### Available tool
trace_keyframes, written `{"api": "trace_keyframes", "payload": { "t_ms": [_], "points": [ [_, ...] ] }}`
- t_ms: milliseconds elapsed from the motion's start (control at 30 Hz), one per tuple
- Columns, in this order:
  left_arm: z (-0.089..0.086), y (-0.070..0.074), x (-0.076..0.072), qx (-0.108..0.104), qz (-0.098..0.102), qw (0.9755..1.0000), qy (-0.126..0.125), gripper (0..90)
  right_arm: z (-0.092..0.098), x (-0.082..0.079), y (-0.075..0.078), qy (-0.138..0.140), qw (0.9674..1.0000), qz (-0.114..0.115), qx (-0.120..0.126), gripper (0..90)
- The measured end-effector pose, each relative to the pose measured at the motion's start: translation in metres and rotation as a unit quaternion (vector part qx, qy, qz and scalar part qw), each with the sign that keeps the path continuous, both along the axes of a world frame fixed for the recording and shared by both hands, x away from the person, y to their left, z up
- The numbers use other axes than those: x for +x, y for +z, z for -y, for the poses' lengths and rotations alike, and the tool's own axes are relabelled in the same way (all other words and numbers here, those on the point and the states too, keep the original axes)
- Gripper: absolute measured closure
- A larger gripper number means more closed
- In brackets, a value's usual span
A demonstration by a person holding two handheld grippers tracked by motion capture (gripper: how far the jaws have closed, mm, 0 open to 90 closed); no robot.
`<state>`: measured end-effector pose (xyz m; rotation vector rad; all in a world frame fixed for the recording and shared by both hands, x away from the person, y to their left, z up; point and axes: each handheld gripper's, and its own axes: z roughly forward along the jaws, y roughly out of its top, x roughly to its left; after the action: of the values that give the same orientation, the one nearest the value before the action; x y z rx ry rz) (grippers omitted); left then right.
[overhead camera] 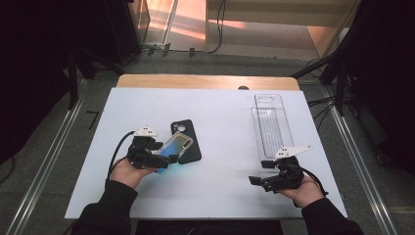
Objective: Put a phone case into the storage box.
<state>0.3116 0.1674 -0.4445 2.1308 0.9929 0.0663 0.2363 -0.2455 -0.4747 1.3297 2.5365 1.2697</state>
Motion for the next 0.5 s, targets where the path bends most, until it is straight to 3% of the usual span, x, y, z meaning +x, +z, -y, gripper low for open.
{"api": "trace_keyframes", "payload": {
  "t_ms": [200,367,500],
  "points": [
    [0.016,0.000,-0.003,-0.017,-0.002,0.9998,-0.008,16.6,0.000,0.001,0.007,-0.015,0.9997,-0.002,0.021,13.8],
    [0.028,-0.001,-0.006,-0.042,-0.002,0.9991,-0.010,16.6,-0.003,0.001,0.010,-0.021,0.9995,0.002,0.022,13.8],
    [0.037,-0.005,-0.008,-0.042,-0.006,0.9990,-0.016,16.6,-0.008,0.002,0.012,-0.024,0.9995,0.003,0.018,13.8]
  ]
}}
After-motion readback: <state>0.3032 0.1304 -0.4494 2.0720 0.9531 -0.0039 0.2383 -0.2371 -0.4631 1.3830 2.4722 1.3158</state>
